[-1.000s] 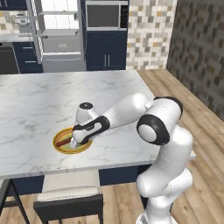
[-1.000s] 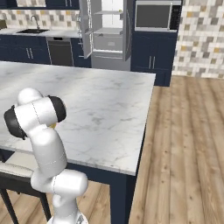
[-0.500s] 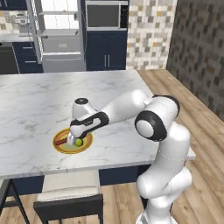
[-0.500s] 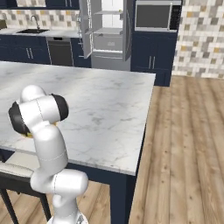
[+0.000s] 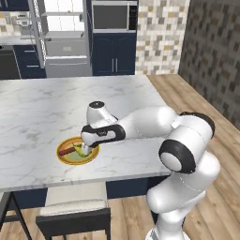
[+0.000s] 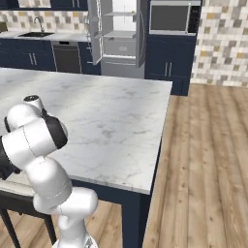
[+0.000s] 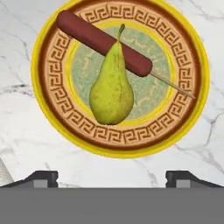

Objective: Pick up the pear and apple from the fridge and place one fruit on each plate on the dining counter.

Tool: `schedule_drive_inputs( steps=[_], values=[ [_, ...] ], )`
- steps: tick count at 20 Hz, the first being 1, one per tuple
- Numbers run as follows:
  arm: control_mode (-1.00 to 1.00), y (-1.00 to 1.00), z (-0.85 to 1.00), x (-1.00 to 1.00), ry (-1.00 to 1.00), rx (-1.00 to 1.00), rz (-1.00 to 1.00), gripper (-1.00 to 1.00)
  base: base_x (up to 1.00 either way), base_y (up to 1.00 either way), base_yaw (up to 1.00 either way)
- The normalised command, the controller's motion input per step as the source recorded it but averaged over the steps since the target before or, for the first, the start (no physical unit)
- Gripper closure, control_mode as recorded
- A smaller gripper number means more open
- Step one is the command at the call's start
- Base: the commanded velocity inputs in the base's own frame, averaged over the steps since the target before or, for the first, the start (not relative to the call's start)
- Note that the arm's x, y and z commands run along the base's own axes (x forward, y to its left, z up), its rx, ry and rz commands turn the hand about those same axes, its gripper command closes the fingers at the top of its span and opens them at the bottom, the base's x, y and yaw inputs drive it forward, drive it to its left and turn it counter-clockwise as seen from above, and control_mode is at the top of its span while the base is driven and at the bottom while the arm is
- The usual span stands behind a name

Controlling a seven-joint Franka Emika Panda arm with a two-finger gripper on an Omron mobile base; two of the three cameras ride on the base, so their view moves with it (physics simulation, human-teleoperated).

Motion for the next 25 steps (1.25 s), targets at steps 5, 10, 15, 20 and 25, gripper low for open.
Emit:
schedule_drive_inputs(
  steps=[5, 10, 15, 20, 25],
  values=[
    [-1.0, -1.0, 0.03, -0.72, 0.0, 0.0, -0.31, -1.0, 0.0, 0.0, 0.0],
    [-1.0, -1.0, 0.3, -0.43, -0.02, 0.0, -0.33, -1.0, 0.0, 0.0, 0.0],
    [-1.0, -1.0, 0.52, -0.48, -0.03, 0.0, -0.31, -1.0, 0.0, 0.0, 0.0],
    [-1.0, -1.0, 0.64, -0.61, -0.08, 0.0, -0.29, -1.0, 0.0, 0.0, 0.0],
    [-1.0, -1.0, 0.46, -0.69, -0.09, -0.01, -0.28, -1.0, 0.0, 0.0, 0.0]
  ],
)
